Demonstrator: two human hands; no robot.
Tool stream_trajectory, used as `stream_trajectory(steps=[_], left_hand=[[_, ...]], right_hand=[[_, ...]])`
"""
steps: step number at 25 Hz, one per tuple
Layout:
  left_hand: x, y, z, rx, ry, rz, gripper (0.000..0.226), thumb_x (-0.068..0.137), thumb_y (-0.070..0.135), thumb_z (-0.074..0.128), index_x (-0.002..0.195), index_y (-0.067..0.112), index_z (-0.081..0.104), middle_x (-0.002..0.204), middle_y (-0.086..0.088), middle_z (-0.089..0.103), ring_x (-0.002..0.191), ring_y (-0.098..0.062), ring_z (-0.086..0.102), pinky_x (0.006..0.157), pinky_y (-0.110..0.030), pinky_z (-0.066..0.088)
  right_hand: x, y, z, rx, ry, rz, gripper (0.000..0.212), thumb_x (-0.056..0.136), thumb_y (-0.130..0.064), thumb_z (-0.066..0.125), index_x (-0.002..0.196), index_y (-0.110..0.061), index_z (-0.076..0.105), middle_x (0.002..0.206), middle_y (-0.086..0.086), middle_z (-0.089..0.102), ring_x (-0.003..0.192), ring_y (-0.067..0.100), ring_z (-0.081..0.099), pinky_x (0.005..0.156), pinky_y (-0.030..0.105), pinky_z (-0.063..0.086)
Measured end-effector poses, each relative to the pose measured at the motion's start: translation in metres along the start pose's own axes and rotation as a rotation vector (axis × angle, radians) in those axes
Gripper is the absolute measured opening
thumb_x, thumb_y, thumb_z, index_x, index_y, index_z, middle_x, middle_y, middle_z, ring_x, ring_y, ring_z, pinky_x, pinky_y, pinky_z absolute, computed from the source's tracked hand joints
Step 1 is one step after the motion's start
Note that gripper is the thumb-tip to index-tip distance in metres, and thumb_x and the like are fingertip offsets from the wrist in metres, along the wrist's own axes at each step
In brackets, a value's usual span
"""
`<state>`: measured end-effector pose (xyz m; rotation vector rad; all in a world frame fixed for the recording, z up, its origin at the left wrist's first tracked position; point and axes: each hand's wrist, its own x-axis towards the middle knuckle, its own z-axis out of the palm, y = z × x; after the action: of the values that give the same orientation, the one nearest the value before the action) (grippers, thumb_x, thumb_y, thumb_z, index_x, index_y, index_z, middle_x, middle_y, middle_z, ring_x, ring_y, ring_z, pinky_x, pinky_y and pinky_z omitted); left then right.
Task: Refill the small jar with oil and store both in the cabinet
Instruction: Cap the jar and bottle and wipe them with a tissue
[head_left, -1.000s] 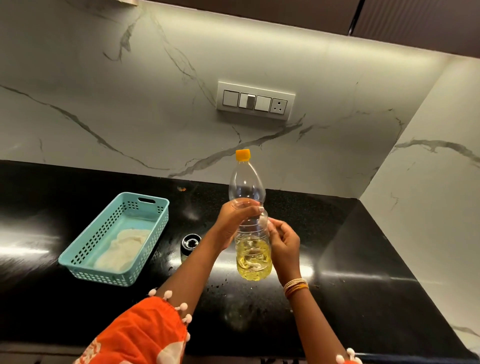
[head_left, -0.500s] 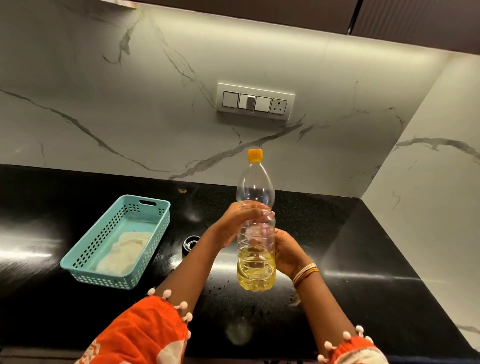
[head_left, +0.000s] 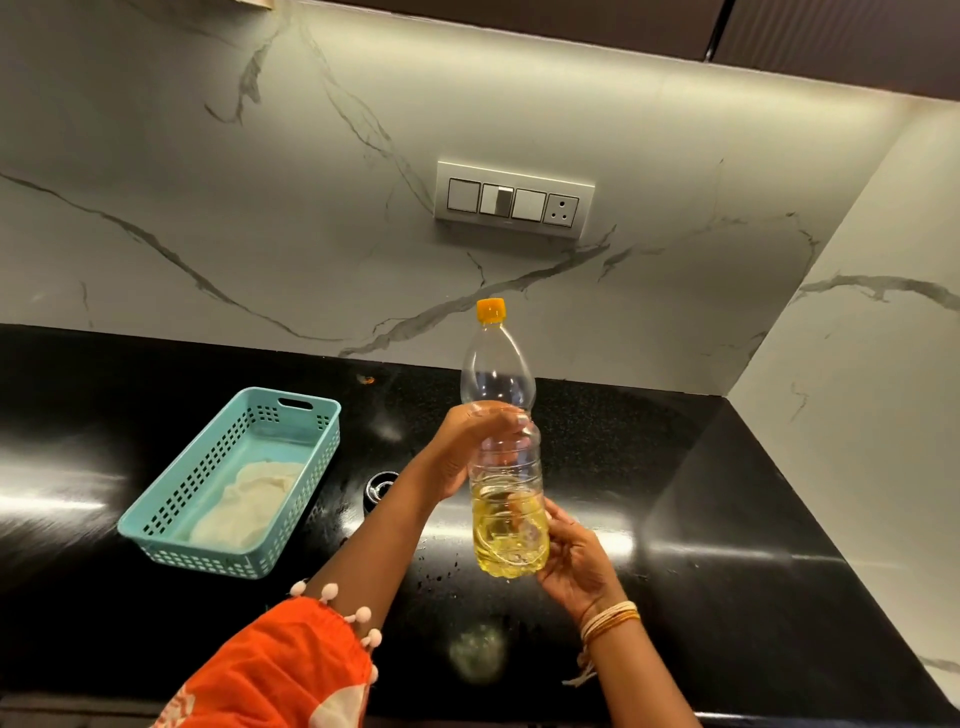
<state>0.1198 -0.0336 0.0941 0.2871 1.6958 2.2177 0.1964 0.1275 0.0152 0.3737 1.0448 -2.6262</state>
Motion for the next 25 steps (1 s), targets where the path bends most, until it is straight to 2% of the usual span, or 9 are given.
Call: stream_trajectory(steps=[2,5,7,10,13,17,19,22,25], left_hand=[[-0.002,-0.003,0.002,0.028,0.123,0.030,0.017,0.076,0.017,0.076,0.091,0.010,0.073,0.090,-0.014,0.072,0.087,-0.030,0.070,0.076,-0.037,0.058],[-0.002,-0.003,0.009,-0.004,0.300,0.105,0.009,0.075,0.013,0.077,0.084,0.013,0.073,0.082,-0.009,0.074,0.078,-0.023,0.072,0.066,-0.031,0.057],[0.000,0.000,0.016,-0.015,0.380,0.151,0.008,0.074,0.011,0.078,0.078,0.015,0.072,0.077,-0.005,0.074,0.070,-0.017,0.072,0.061,-0.028,0.057],[0.001,0.007,0.023,-0.004,0.443,0.175,0.010,0.073,0.011,0.079,0.076,0.015,0.071,0.076,-0.005,0.072,0.067,-0.015,0.071,0.060,-0.026,0.056],[-0.004,0.014,0.023,0.002,0.307,0.141,0.013,0.075,0.009,0.077,0.087,0.008,0.070,0.082,-0.010,0.071,0.076,-0.022,0.071,0.068,-0.031,0.057],[-0.014,0.026,0.018,-0.121,0.012,0.041,0.058,0.064,0.023,0.077,0.113,-0.004,0.062,0.100,-0.016,0.068,0.093,-0.030,0.067,0.084,-0.041,0.057],[-0.016,0.033,0.021,-0.203,-0.079,0.016,0.062,0.059,0.029,0.075,0.112,0.001,0.063,0.100,-0.013,0.070,0.093,-0.026,0.069,0.082,-0.041,0.058],[-0.015,0.042,0.028,-0.228,-0.119,0.037,0.058,0.059,0.031,0.074,0.110,0.004,0.063,0.102,-0.013,0.070,0.094,-0.027,0.069,0.080,-0.040,0.058],[-0.012,0.047,0.029,-0.212,-0.080,0.069,0.064,0.059,0.029,0.075,0.115,0.001,0.060,0.105,-0.017,0.066,0.098,-0.031,0.066,0.089,-0.046,0.056]], right_hand=[[-0.002,-0.014,0.004,-0.317,0.067,-0.205,0.028,0.091,0.006,0.047,0.114,0.002,0.063,0.107,0.022,0.069,0.088,0.024,0.071,0.084,0.034,0.056],[-0.010,-0.005,0.018,-0.773,0.223,-0.604,0.026,0.093,-0.002,0.056,0.116,-0.006,0.067,0.113,0.009,0.071,0.103,0.013,0.068,0.090,0.028,0.055],[-0.016,0.020,0.025,-0.879,0.360,-0.836,0.031,0.093,-0.003,0.057,0.121,-0.011,0.066,0.120,0.001,0.069,0.111,0.005,0.064,0.094,0.023,0.052],[-0.021,0.048,0.025,-0.977,0.408,-1.065,0.037,0.093,0.002,0.054,0.126,-0.011,0.063,0.129,-0.002,0.063,0.121,0.003,0.057,0.099,0.019,0.046],[-0.012,0.021,0.034,-0.833,0.442,-0.869,0.030,0.094,0.000,0.053,0.118,-0.011,0.067,0.117,0.004,0.069,0.108,0.011,0.065,0.091,0.025,0.054],[-0.004,-0.032,0.032,-0.393,0.044,-0.202,0.029,0.081,0.008,0.048,0.099,-0.001,0.068,0.093,0.018,0.070,0.083,0.030,0.067,0.074,0.035,0.058],[-0.010,-0.029,0.037,-0.190,-0.069,0.024,0.040,0.067,-0.009,0.069,0.105,0.003,0.066,0.095,0.021,0.070,0.082,0.033,0.070,0.072,0.040,0.060],[-0.012,-0.001,0.040,0.319,-0.154,0.197,0.055,0.044,-0.010,0.090,0.094,0.006,0.071,0.091,0.025,0.072,0.075,0.038,0.072,0.063,0.050,0.059],[-0.018,0.018,0.047,0.477,-0.184,0.246,0.045,0.053,0.001,0.089,0.094,0.006,0.071,0.086,0.022,0.073,0.070,0.033,0.073,0.061,0.045,0.061]])
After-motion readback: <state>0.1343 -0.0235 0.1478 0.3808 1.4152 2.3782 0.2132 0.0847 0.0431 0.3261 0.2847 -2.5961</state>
